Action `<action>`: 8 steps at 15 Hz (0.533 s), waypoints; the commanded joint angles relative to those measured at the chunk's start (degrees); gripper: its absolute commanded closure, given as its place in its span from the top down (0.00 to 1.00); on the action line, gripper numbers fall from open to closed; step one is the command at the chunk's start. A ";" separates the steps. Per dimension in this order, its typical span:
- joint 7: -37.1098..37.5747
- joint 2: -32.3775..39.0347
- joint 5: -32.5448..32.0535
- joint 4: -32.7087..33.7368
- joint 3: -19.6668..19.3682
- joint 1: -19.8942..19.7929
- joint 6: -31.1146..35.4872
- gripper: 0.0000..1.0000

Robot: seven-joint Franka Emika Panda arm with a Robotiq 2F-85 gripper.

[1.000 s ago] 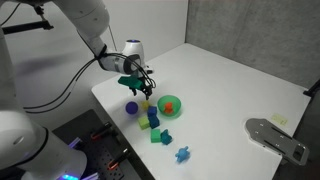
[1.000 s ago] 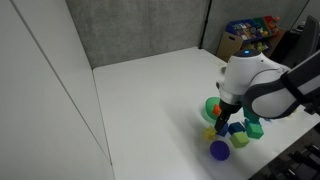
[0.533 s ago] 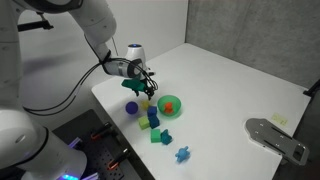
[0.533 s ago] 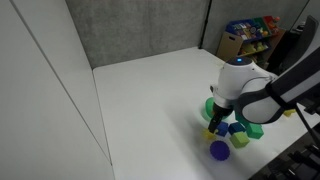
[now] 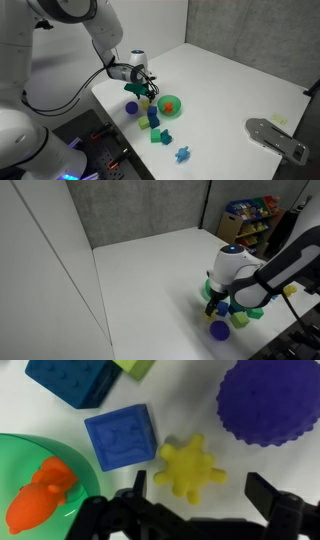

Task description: Put the star toy in the bowl

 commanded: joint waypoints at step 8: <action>-3.45 5.18 0.78 3.95 1.22 -0.51 0.09 1.00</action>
